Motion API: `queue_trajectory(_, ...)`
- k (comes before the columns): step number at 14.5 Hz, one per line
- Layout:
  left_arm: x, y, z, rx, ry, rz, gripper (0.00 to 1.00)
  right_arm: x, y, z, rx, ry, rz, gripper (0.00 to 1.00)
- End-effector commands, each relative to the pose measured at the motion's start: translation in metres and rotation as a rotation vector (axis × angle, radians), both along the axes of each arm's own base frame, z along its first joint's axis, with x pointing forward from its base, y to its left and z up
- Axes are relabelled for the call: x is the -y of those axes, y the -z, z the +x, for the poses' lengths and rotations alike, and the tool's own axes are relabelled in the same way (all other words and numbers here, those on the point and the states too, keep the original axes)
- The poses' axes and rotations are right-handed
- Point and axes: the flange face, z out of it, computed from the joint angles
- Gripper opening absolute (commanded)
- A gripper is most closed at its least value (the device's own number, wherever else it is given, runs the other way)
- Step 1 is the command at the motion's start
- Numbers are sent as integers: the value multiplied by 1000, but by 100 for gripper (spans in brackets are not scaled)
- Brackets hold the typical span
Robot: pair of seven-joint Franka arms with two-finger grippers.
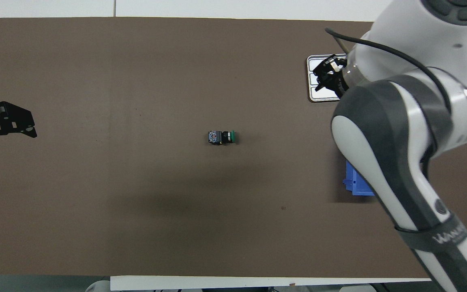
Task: Place and press button with both arms
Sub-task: 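Withdraw the right gripper while the left gripper moves out, then move the left gripper toward the green item at the table center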
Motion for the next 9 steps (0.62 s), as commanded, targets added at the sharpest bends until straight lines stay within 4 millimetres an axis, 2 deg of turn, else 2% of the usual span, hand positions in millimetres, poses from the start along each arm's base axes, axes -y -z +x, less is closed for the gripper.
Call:
queue_trajectory(1,34,23,6,-17,-143,53,100,49,-37,-25,-6,-171,17,98)
queue_trajectory(3,58,34,10,-13,-231,58,100,93,-53,-32,-3,-302,32,98)
queue_trajectory(5,87,52,14,-16,-305,61,100,124,-52,-33,-27,-492,49,98)
queue_trajectory(7,113,65,20,14,-376,59,100,150,-47,-36,-57,-658,79,98)
queue_trajectory(9,148,95,30,8,-501,42,100,163,-49,-37,-51,-730,88,98)
